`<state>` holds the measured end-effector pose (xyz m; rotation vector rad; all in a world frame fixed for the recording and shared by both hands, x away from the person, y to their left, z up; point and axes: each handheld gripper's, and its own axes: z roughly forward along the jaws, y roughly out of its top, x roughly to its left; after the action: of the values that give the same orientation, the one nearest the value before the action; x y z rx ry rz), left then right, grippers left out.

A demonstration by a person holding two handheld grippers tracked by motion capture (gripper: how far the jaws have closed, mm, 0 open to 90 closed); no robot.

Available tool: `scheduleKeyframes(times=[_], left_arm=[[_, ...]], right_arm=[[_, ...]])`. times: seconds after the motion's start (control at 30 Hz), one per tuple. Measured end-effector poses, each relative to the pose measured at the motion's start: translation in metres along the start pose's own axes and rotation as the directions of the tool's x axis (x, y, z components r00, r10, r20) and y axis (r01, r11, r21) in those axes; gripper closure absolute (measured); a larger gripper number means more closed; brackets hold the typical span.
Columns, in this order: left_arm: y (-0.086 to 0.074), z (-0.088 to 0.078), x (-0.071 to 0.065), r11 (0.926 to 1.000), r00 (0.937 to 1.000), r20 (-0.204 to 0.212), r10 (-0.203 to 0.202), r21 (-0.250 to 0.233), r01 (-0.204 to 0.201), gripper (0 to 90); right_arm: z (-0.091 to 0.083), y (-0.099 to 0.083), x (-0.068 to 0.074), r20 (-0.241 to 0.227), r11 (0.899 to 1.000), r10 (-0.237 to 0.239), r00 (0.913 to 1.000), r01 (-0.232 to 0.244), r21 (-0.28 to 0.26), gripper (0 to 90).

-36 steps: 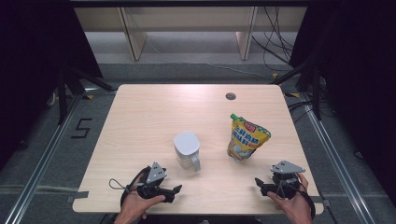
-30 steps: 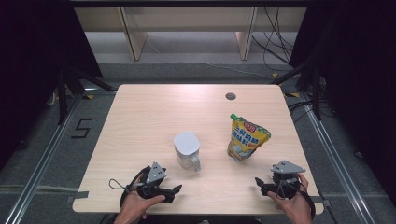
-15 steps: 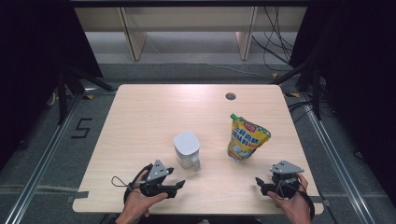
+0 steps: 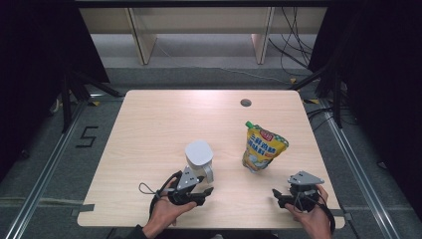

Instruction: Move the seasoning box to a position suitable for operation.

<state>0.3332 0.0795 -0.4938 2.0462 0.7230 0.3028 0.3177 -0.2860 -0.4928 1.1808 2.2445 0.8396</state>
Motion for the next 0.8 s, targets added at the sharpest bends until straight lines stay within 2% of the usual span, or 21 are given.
scheduleKeyframes(times=[0.03, 0.07, 0.13, 0.17, 0.2, 0.23, 0.27, 0.3, 0.33, 0.37, 0.4, 0.43, 0.47, 0.5, 0.53, 0.57, 0.63, 0.67, 0.7, 0.73, 0.8], left_arm=[[0.000, 0.001, 0.000, 1.0000, 0.9980, -0.063, -0.005, 0.002, 0.005, 47.6], [0.001, 0.003, 0.000, 0.9999, 0.9982, -0.058, -0.013, 0.005, 0.013, 48.7], [0.001, 0.008, 0.002, 0.9999, 0.9979, -0.065, -0.009, 0.004, 0.010, 49.8], [0.002, 0.012, 0.000, 0.9985, 0.9971, -0.054, -0.053, -0.013, 0.053, 52.8], [0.002, 0.012, 0.000, 0.9985, 0.9971, -0.054, -0.053, -0.013, 0.053, 53.1], [0.006, 0.013, 0.010, 0.9950, 0.9933, -0.059, 0.100, -0.005, -0.100, 53.1], [0.008, 0.013, 0.012, 0.9922, 0.9913, -0.045, 0.124, 0.020, -0.123, 53.7], [0.009, 0.015, 0.011, 0.9933, 0.9906, -0.073, 0.115, 0.000, -0.116, 54.7], [0.011, 0.017, 0.014, 0.9910, 0.9881, -0.076, 0.134, 0.002, -0.134, 56.3], [0.010, 0.019, 0.011, 0.9975, 0.9954, -0.067, 0.069, -0.012, -0.070, 57.6], [0.010, 0.020, 0.010, 0.9991, 0.9967, -0.073, 0.036, -0.020, -0.038, 57.6], [0.010, 0.024, 0.006, 0.9984, 0.9985, -0.018, -0.052, -0.026, 0.051, 58.7], [0.010, 0.024, 0.006, 0.9981, 0.9952, -0.081, -0.054, -0.033, 0.052, 59.8], [0.012, 0.027, 0.005, 0.9959, 0.9938, -0.074, -0.083, -0.044, 0.080, 62.3], [0.013, 0.029, 0.007, 0.9982, 0.9980, -0.033, -0.055, -0.025, 0.054, 63.4], [0.013, 0.029, 0.008, 0.9993, 0.9969, -0.077, -0.020, -0.032, 0.017, 65.3], [0.014, 0.030, 0.010, 0.9997, 0.9974, -0.072, 0.001, -0.025, -0.003, 69.3], [0.015, 0.029, 0.014, 0.9974, 0.9936, -0.088, 0.070, -0.010, -0.072, 69.3], [0.015, 0.031, 0.013, 0.9984, 0.9958, -0.079, 0.046, -0.027, -0.049, 72.8], [0.014, 0.032, 0.010, 0.9994, 0.9958, -0.092, 0.002, -0.036, -0.006, 74.8], [0.016, 0.029, 0.017, 0.9986, 0.9945, -0.094, 0.046, -0.020, -0.048, 76.7]], right_arm=[[0.000, 0.000, 0.000, 0.000, 1.000, 0.000, 1.0000, 0.000, -0.004, 20.1], [0.000, -0.001, 0.002, -0.001, 1.000, 0.025, 0.9997, -0.025, 0.001, 20.1], [0.000, 0.000, -0.001, -0.002, 1.000, -0.013, 0.9999, 0.013, 0.001, 20.2], [0.001, 0.000, 0.000, -0.005, 1.000, -0.016, 0.9999, 0.016, -0.001, 20.2], [0.001, 0.000, 0.000, -0.005, 1.000, -0.016, 0.9999, 0.016, -0.001, 20.2], [0.001, 0.000, 0.001, -0.007, 1.000, 0.003, 1.0000, -0.003, -0.004, 20.3], [0.001, 0.000, 0.000, -0.006, 1.000, -0.017, 0.9998, 0.017, -0.010, 20.3], [0.002, 0.000, 0.000, -0.005, 1.000, -0.015, 0.9999, 0.015, -0.009, 20.3], [0.002, 0.000, 0.000, -0.007, 1.000, -0.017, 0.9998, 0.017, -0.005, 20.3], [0.002, 0.000, -0.001, -0.007, 0.999, -0.033, 0.9994, 0.033, -0.010, 20.4], [0.002, 0.000, -0.001, -0.007, 0.999, -0.033, 0.9994, 0.033, -0.010, 20.4], [0.001, 0.000, 0.000, -0.010, 1.000, -0.018, 0.9998, 0.018, -0.008, 20.5], [0.002, 0.000, -0.001, -0.007, 0.999, -0.035, 0.9994, 0.035, -0.005, 20.5], [0.001, 0.001, 0.001, -0.013, 1.000, -0.005, 0.9999, 0.005, 0.004, 20.5], [0.002, 0.000, -0.001, -0.007, 0.999, -0.035, 0.9994, 0.034, -0.003, 20.6], [0.002, 0.000, -0.001, -0.009, 0.999, -0.033, 0.9994, 0.033, -0.004, 20.6], [0.002, 0.000, 0.000, -0.010, 1.000, -0.012, 0.9999, 0.012, -0.008, 20.6], [0.002, 0.000, 0.000, -0.010, 1.000, -0.012, 0.9999, 0.012, -0.008, 20.6], [0.002, 0.000, 0.000, -0.009, 1.000, -0.013, 0.9999, 0.013, -0.008, 20.9], [0.002, 0.000, 0.000, -0.006, 1.000, -0.023, 0.9997, 0.023, -0.013, 21.0], [0.002, 0.000, 0.000, -0.008, 1.000, -0.023, 0.9997, 0.023, -0.014, 21.1]])
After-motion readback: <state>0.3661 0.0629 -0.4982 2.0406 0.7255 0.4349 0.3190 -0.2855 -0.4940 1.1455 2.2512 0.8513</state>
